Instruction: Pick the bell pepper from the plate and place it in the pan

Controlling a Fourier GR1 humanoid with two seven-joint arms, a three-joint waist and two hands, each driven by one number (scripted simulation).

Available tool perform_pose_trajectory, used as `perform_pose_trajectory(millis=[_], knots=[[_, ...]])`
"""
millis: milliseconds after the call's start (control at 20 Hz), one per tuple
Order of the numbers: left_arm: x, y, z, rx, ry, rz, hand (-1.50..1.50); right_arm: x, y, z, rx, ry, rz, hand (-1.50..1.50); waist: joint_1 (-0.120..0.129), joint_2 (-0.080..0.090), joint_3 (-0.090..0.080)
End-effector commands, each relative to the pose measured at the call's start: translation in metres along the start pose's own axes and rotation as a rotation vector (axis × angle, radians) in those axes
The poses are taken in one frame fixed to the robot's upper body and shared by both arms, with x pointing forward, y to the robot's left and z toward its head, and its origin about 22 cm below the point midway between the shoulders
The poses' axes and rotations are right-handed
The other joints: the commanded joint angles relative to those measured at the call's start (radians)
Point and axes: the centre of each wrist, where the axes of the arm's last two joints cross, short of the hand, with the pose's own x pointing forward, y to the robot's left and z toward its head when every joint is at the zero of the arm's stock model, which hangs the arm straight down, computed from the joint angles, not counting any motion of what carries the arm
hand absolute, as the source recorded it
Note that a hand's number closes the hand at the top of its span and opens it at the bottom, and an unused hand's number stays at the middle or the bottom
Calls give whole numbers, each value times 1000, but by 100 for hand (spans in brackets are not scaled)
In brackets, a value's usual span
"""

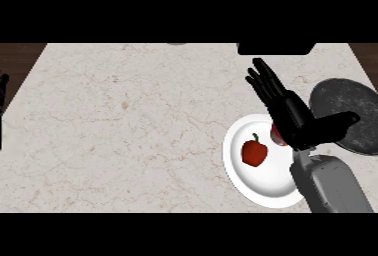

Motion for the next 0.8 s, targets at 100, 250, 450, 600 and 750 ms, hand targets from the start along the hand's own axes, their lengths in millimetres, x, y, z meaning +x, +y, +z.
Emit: perform_pose_trajectory(millis=[100, 250, 450, 600, 750], knots=[[-14, -57, 42, -147, 68, 135, 0, 5, -31, 9, -90, -87, 43, 150, -15, 3, -16], [-17, -104, 58, -271, 124, 260, 0, 21, -59, 19, -196, -195, 65, 150, -46, 5, -16], [-24, -122, 86, -294, 225, 277, 0, -32, -77, 96, -512, 73, 287, -150, -79, -5, -16], [-25, -140, 80, -318, 195, 298, 0, -29, -66, 140, -434, 55, 343, -150, -44, 0, -16], [-32, -141, 94, -312, 213, 297, 0, -4, -74, 161, -408, 89, 499, -150, -40, 0, -17]])
